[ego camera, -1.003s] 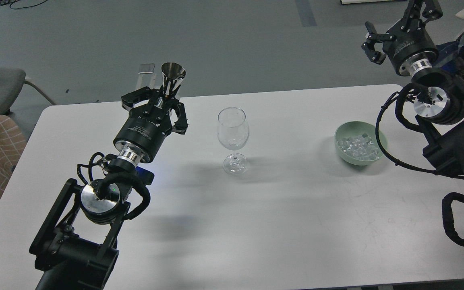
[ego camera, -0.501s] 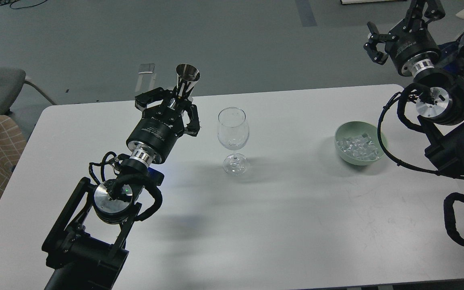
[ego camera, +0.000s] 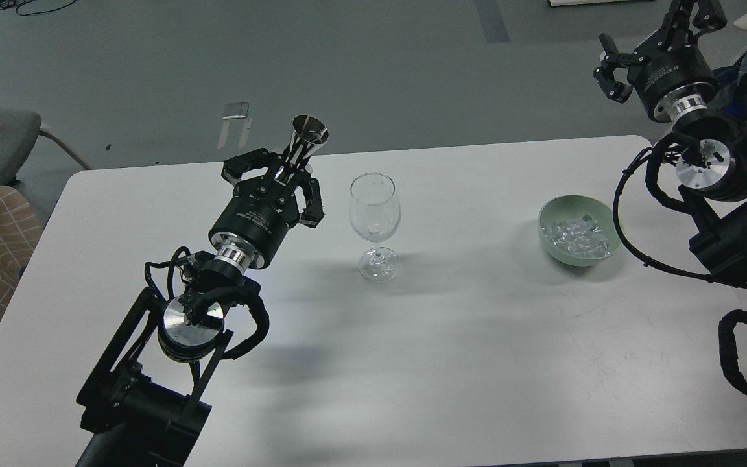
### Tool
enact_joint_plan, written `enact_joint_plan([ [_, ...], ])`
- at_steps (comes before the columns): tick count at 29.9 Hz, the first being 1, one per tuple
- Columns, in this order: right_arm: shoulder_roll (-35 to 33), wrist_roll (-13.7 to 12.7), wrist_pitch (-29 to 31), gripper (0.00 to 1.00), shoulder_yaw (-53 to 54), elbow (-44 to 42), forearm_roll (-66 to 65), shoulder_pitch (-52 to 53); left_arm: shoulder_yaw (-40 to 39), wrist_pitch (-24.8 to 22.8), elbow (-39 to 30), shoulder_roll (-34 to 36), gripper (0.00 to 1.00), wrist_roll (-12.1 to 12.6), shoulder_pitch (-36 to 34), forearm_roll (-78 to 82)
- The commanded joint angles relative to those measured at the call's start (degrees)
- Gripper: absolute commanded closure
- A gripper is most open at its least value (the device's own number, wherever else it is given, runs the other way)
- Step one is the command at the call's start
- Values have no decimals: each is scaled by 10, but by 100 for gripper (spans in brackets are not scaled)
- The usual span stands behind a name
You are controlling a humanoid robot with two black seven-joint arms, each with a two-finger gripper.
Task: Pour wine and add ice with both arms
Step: 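Carry the jigger with the left gripper over the wine glass, then tilt the jigger with the left gripper to pour into the glass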
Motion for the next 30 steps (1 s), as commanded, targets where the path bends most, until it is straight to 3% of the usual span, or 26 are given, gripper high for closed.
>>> enact_joint_plan([
  [1,0,0,0,0,0,0,-1,0,5,0,-1,0,100,0,0,23],
  [30,-1,0,0,0,-2,2,0,-3,47,0,17,2,100,3,-13,124],
])
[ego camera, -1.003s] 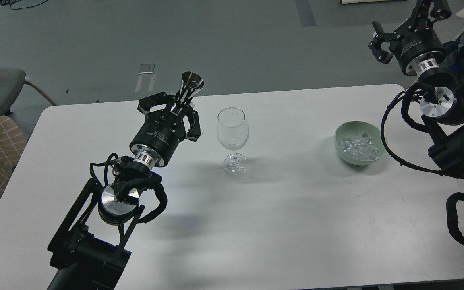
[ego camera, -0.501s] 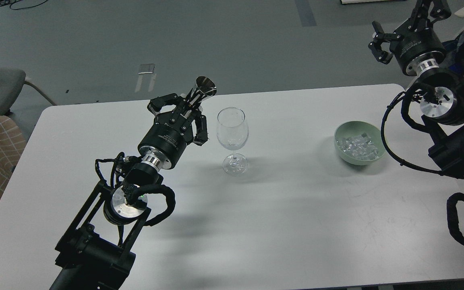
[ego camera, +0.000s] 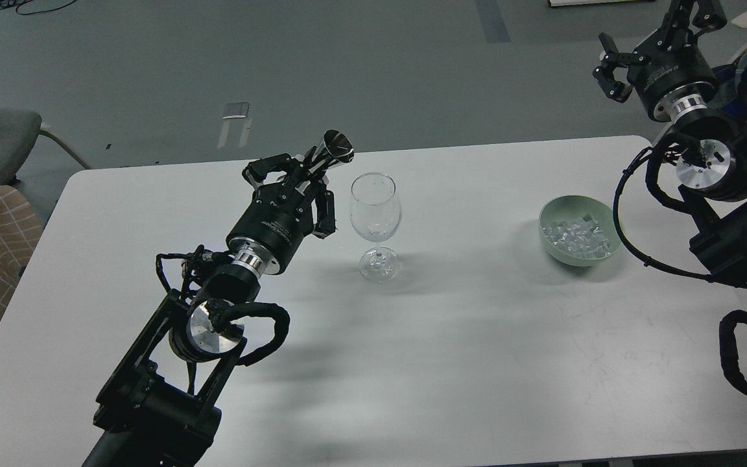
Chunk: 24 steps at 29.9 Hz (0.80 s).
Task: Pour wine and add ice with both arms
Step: 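Tilt the jigger with the left gripper to pour into the glass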
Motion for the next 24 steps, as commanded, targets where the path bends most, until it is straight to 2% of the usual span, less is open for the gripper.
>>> enact_joint_plan([
  [1,0,0,1,0,1,0,0,-1,11,-1,-1,0,100,0,-3,17],
  [24,-3,0,0,0,1,10,0,-5,19,-2,6,9,100,1,-13,72],
])
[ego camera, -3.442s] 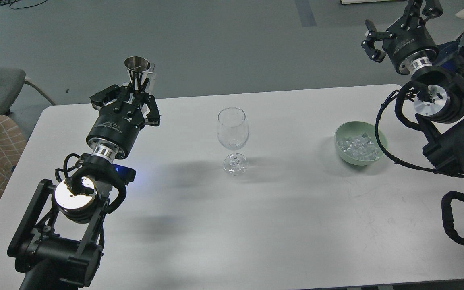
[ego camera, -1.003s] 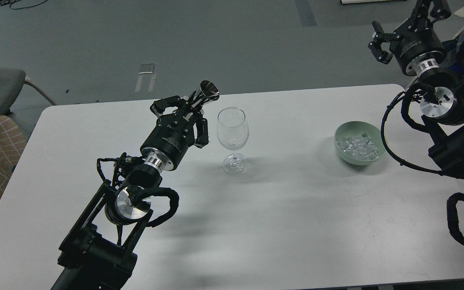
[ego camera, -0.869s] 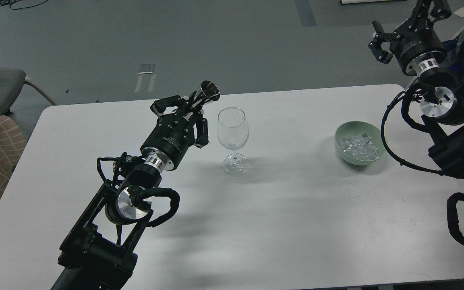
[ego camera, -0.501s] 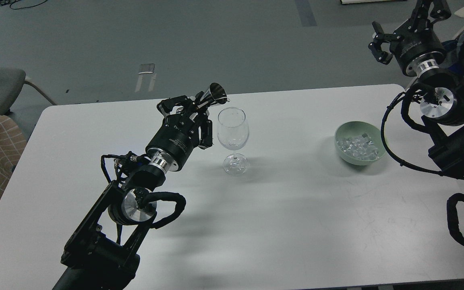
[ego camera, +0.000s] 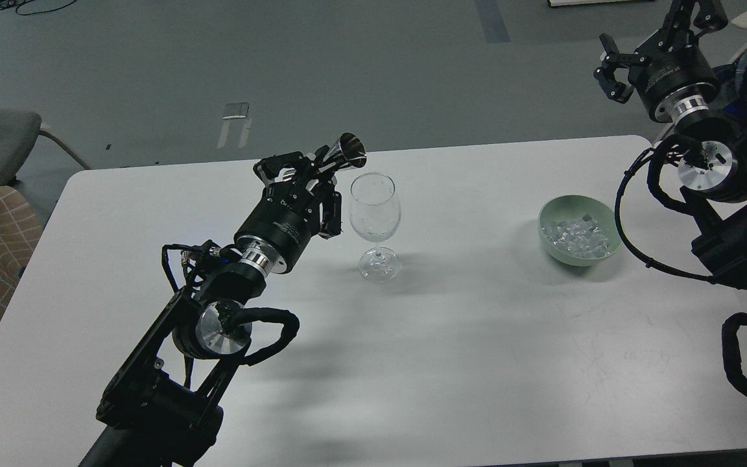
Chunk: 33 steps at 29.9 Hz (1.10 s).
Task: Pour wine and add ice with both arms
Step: 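Tilt the jigger with the left gripper to pour into the glass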
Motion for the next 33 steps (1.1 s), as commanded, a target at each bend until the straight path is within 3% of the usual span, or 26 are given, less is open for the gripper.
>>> enact_joint_plan([
  [1,1,0,0,0,1,0,0,0,0,0,2,1,100,0,0,16],
  [33,0,0,0,0,1,8,0,-8,32,-19,15,39,100,-1,-42,94],
])
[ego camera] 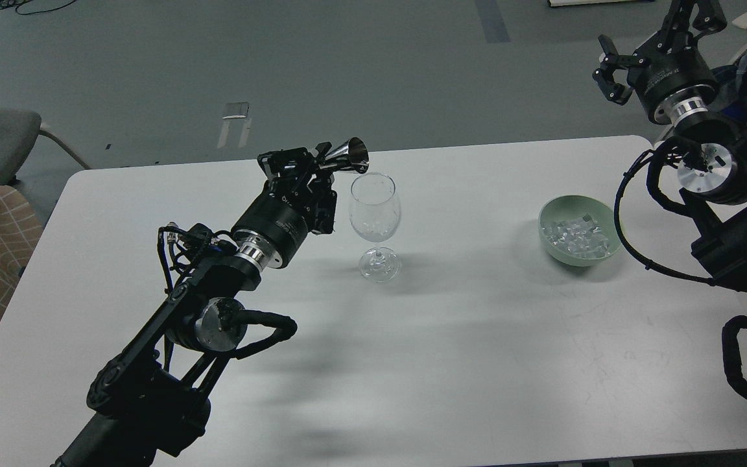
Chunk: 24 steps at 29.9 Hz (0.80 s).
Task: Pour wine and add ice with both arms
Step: 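Tilt the jigger with the left gripper to pour into the glass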
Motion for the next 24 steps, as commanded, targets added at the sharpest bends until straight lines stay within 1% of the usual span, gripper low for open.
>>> enact_joint_plan([
  [1,0,0,1,0,1,0,1,-2,2,0,4,3,100,1,-12,30],
  [10,-4,1,1,0,2,2,1,-4,2,0,8,5,100,2,-12,44],
  [17,-4,1,1,0,2,5,1,-6,2,-2,7,29,100,1,-11,62],
  [24,-5,1,1,0,2,9,1,-7,3,-27,7,32,100,-2,-11,107],
])
